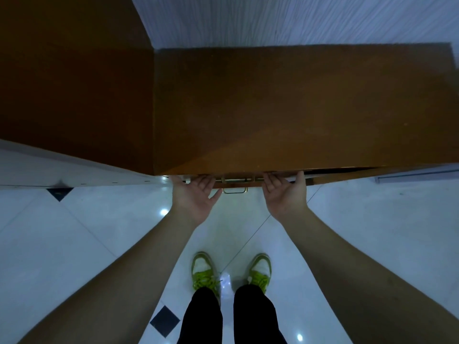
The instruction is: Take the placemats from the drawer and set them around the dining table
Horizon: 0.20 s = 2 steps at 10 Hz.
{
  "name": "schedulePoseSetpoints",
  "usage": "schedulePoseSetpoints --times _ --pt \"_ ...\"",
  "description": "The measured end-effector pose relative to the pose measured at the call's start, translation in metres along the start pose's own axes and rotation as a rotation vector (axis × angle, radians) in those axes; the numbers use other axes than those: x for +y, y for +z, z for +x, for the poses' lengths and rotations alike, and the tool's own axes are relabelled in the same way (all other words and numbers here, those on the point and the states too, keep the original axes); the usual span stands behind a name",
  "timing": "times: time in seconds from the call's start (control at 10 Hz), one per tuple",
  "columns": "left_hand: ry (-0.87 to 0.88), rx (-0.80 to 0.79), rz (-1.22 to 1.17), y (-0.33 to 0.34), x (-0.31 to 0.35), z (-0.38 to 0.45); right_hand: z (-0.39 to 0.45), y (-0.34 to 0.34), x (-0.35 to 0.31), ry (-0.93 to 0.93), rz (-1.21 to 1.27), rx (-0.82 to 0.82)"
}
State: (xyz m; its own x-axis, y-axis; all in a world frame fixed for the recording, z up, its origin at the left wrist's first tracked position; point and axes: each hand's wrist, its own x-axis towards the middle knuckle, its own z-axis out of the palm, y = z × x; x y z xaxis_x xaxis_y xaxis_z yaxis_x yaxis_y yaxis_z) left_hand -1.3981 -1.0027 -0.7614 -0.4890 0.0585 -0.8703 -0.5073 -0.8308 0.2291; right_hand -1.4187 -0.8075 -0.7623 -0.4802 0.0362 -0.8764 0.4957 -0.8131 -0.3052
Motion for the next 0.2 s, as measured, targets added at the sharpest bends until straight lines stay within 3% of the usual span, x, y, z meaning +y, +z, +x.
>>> schedulePoseSetpoints --times 0.1,0.2 --pt "-0.014 0.013 0.037 -0.011 -0.006 0.001 0.002 -0.011 -0.008 0.053 -0.115 0.0" --pt "-0.06 0.02 0.147 -0.017 -0.01 -0.01 -0.005 -0.017 -0.012 0.14 -0.405 0.033"
